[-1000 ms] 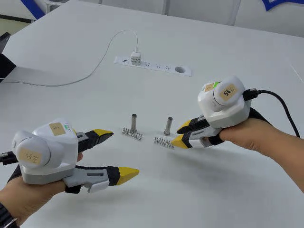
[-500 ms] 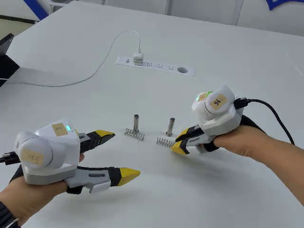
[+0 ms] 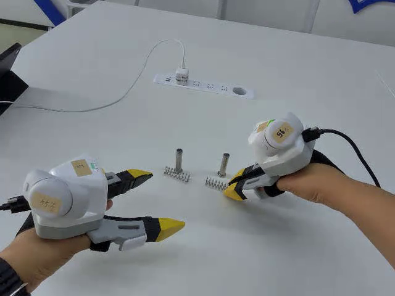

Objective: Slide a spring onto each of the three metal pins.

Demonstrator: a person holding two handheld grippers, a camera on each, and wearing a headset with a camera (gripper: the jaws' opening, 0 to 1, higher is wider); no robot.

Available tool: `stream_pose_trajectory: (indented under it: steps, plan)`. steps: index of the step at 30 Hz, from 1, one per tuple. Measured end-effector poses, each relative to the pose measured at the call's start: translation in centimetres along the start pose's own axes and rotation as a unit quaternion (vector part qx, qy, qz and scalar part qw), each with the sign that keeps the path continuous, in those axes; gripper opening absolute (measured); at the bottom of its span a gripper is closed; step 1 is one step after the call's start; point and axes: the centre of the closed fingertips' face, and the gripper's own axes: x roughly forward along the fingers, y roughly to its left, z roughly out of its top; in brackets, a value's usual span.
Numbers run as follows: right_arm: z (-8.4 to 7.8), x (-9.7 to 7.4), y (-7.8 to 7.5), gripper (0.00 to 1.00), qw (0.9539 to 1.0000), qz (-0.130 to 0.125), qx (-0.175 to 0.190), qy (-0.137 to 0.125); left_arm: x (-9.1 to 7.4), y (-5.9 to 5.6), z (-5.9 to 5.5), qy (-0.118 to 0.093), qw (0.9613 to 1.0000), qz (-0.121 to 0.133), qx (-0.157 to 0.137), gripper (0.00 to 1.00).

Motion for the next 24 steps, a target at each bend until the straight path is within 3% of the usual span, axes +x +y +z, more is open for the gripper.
stream_pose_trajectory:
  steps: [12, 24]
  plan:
    - [-0.3, -1.5, 1.3, 0.11, 0.9997, 0.011, -0.021, 0.005, 0.7, -0.8, 0.0, 0.004, 0.9999, -0.015, 0.008, 0.65]
    - [-0.6, -3.7, 3.4, 0.11, 0.9984, 0.027, -0.049, 0.007, 2.9, -3.0, 0.2, 0.01, 0.9981, -0.054, 0.028, 0.58]
